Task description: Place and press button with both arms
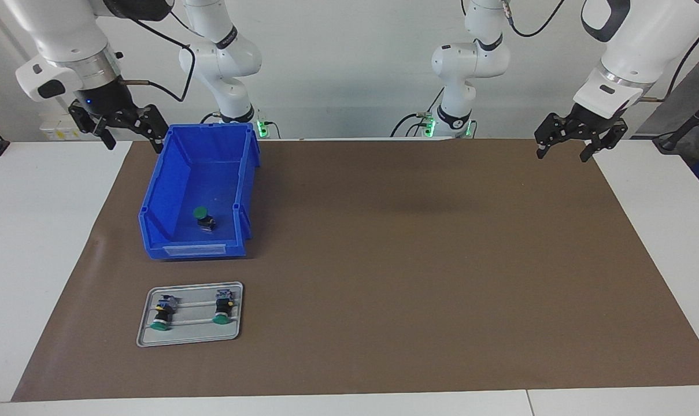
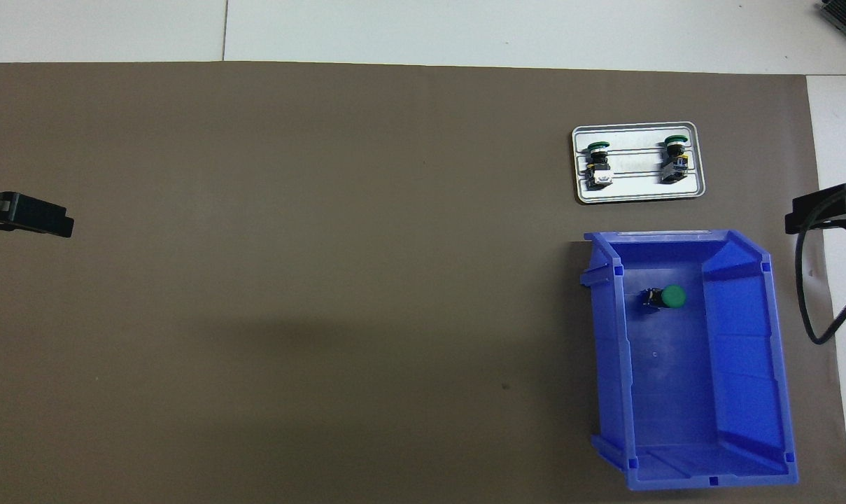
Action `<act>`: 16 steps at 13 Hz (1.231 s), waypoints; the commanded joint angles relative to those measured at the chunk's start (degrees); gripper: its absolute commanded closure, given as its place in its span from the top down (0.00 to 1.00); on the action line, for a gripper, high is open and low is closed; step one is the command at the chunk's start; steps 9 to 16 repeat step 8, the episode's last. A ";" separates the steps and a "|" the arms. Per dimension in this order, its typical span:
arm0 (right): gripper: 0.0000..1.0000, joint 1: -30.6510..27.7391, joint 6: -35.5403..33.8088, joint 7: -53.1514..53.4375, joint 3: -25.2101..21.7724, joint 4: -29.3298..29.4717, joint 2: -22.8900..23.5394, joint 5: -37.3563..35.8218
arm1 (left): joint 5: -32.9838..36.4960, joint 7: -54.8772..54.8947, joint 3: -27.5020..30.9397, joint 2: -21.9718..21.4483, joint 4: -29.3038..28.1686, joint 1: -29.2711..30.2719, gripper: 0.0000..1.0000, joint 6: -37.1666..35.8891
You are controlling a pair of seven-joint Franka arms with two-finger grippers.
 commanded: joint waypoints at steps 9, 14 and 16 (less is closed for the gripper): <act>1.00 -0.07 0.62 1.15 1.04 -2.48 -1.96 0.18 | -0.35 -0.57 -0.43 -1.61 -1.84 0.56 1.00 0.47; 1.00 -0.07 0.62 1.15 1.04 -2.48 -1.96 0.18 | -0.35 -0.57 -0.43 -1.61 -1.84 0.56 1.00 0.47; 1.00 -0.07 0.62 1.15 1.04 -2.48 -1.96 0.18 | -0.35 -0.57 -0.43 -1.61 -1.84 0.56 1.00 0.47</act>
